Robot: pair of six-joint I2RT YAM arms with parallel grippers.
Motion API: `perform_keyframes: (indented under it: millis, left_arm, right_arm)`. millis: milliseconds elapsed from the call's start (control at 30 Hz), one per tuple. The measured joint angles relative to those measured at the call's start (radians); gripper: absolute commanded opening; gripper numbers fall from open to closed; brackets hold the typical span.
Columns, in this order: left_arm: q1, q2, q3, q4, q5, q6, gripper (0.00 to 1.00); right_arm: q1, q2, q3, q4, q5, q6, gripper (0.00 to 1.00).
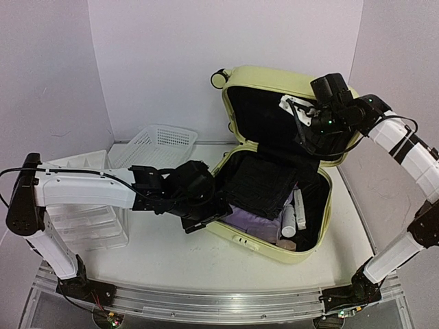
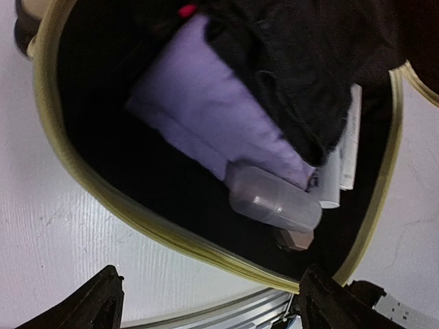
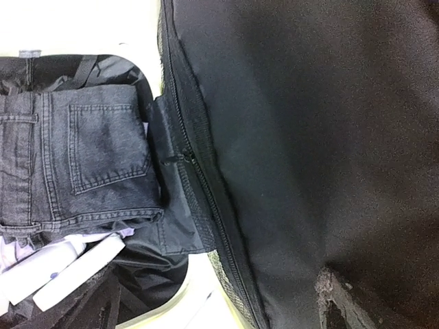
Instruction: Open, take out, and arrange the luggage
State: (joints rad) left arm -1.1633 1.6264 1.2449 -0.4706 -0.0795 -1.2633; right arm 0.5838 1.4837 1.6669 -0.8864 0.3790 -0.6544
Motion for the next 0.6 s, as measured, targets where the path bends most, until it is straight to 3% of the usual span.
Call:
perform_keyframes:
  millis: [133, 200, 267, 600]
  left_arm:
    - [0.002, 0.081, 0.019, -0.053, -0.015, -0.184, 0.85]
    - [0.005, 0.131, 0.041, -0.067, -0.021, -0.255, 0.73]
    - [0.011, 0.173, 0.061, -0.071, -0.027, -0.307, 0.67]
    - [0.052, 0.3, 0.21, -0.196, -0.026, -0.305, 0.3]
  right_arm:
    - [0.001, -0.011, -0.029, -0.002, -0.016, 0.0, 0.98]
    - [0.002, -0.019, -0.039, -0.002, -0.023, 0.0, 0.98]
    - [0.001, -0.026, -0.042, -0.002, -0.025, 0.0, 0.98]
    - [0.002, -0.056, -0.087, 0.002, -0.029, -0.003, 0.98]
